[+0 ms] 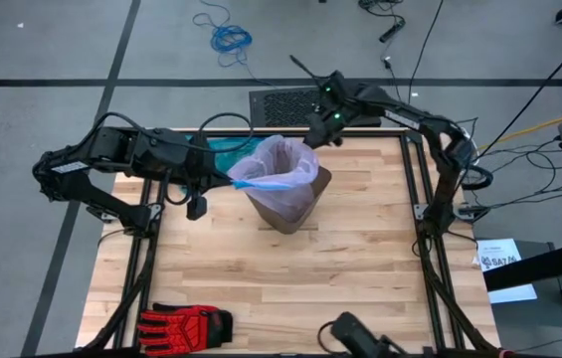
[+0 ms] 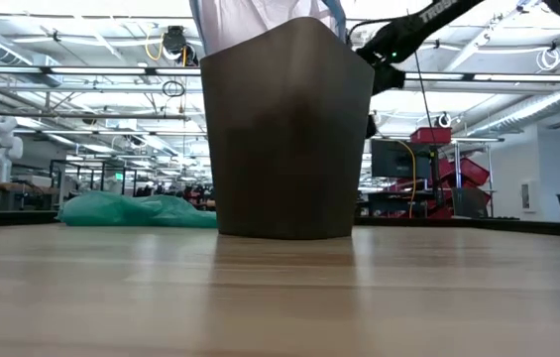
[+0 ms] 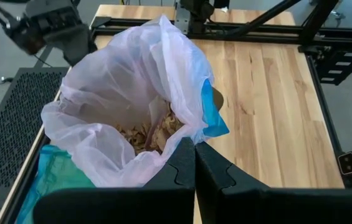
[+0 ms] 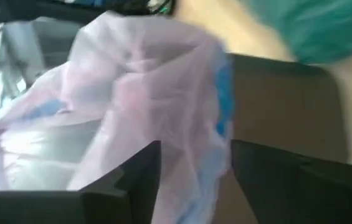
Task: Place trash/remove bag and relplace
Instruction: Remove the pink trash bag from the black trash bin
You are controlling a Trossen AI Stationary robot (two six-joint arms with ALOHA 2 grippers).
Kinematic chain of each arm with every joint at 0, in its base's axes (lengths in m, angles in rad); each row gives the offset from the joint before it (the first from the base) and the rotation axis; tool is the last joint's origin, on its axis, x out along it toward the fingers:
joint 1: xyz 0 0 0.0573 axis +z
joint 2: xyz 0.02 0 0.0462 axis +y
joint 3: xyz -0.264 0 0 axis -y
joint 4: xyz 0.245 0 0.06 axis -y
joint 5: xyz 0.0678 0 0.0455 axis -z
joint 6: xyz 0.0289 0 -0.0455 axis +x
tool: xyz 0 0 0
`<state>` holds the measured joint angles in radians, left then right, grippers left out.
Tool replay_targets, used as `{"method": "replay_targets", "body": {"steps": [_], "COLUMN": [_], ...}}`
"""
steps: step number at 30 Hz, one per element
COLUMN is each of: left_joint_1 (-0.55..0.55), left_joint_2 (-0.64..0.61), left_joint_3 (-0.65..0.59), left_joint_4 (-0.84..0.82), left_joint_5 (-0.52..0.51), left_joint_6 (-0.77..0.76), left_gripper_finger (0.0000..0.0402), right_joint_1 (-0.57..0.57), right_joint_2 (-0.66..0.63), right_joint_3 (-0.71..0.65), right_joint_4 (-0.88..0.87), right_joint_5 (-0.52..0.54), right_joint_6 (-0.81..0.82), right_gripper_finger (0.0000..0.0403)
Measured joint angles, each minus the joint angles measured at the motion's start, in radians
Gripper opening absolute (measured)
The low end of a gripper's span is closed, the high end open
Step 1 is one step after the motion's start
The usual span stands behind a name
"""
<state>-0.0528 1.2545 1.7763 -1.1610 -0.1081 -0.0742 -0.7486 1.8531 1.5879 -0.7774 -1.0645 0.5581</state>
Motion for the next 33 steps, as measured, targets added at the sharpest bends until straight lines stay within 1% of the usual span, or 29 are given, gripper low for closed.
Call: {"method": "replay_targets", "body": {"steps": [3, 5, 8, 9, 13, 17, 19, 22, 25, 27, 29, 33], "left_joint_1": [0.0, 0.0, 0.0, 0.0, 0.0, 0.0, 0.0, 0.0, 0.002, 0.004, 0.018, 0.06], "left_joint_2": [0.0, 0.0, 0.0, 0.0, 0.0, 0.0, 0.0, 0.0, 0.0, 0.0, 0.0, 0.0], "left_joint_3": [0.0, 0.0, 0.0, 0.0, 0.0, 0.0, 0.0, 0.0, 0.0, 0.0, 0.0, 0.0], "left_joint_4": [0.0, 0.0, 0.0, 0.0, -0.001, -0.005, -0.009, -0.011, -0.011, -0.011, -0.011, -0.027], "left_joint_5": [0.0, 0.0, 0.0, 0.0, 0.0, 0.0, -0.001, -0.002, -0.015, -0.029, -0.04, -0.042], "left_joint_6": [-0.013, -0.025, -0.026, -0.026, -0.026, -0.026, -0.025, -0.026, -0.026, -0.038, -0.065, -0.128], "left_gripper_finger": [0.0, 0.0, 0.0, 0.0, 0.0, 0.0, 0.0, 0.0, 0.0, 0.0, 0.0, 0.0], "right_joint_1": [0.042, 0.065, 0.095, 0.103, 0.12, 0.123, 0.123, 0.133, 0.163, 0.197, 0.239, 0.333], "right_joint_2": [0.009, 0.005, -0.011, -0.021, -0.077, -0.153, -0.198, -0.264, -0.315, -0.336, -0.341, -0.318], "right_joint_3": [0.0, 0.0, 0.0, 0.0, 0.0, 0.0, 0.001, 0.008, 0.043, 0.088, 0.159, 0.313], "right_joint_4": [0.101, 0.161, 0.233, 0.257, 0.342, 0.396, 0.411, 0.406, 0.386, 0.352, 0.28, 0.058], "right_joint_5": [-0.038, -0.043, -0.013, 0.011, 0.074, 0.149, 0.181, 0.25, 0.318, 0.37, 0.451, 0.667], "right_joint_6": [0.042, 0.071, 0.116, 0.122, 0.127, 0.122, 0.119, 0.065, -0.043, -0.143, -0.255, -0.52], "right_gripper_finger": [0.0146, 0.0103, 0.0026, 0.0014, 0.0003, 0.0001, 0.0001, 0.0, 0.0, 0.0, 0.0, 0.0]}}
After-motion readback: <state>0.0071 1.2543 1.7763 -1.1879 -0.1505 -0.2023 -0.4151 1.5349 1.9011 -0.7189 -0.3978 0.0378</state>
